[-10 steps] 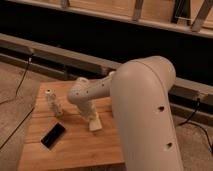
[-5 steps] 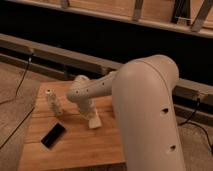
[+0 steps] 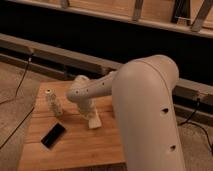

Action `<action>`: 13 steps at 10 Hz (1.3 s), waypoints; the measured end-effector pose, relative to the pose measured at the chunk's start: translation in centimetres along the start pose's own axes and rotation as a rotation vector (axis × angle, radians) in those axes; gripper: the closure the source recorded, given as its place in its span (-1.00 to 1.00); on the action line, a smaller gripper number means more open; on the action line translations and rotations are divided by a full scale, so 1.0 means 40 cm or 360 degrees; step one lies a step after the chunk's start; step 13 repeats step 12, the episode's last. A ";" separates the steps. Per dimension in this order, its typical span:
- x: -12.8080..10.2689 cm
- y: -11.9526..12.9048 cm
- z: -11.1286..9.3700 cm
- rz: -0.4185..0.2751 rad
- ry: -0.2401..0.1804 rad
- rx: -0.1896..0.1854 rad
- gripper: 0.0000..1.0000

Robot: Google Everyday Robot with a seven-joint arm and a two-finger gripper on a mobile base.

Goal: Wipe the white sponge on the table

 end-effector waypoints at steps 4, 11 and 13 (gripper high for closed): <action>0.000 0.000 0.000 0.0000 0.0000 0.0000 -0.60; 0.000 0.000 0.000 0.0000 0.0000 0.0000 -0.60; 0.000 0.000 0.000 0.0000 0.0000 0.0000 -0.60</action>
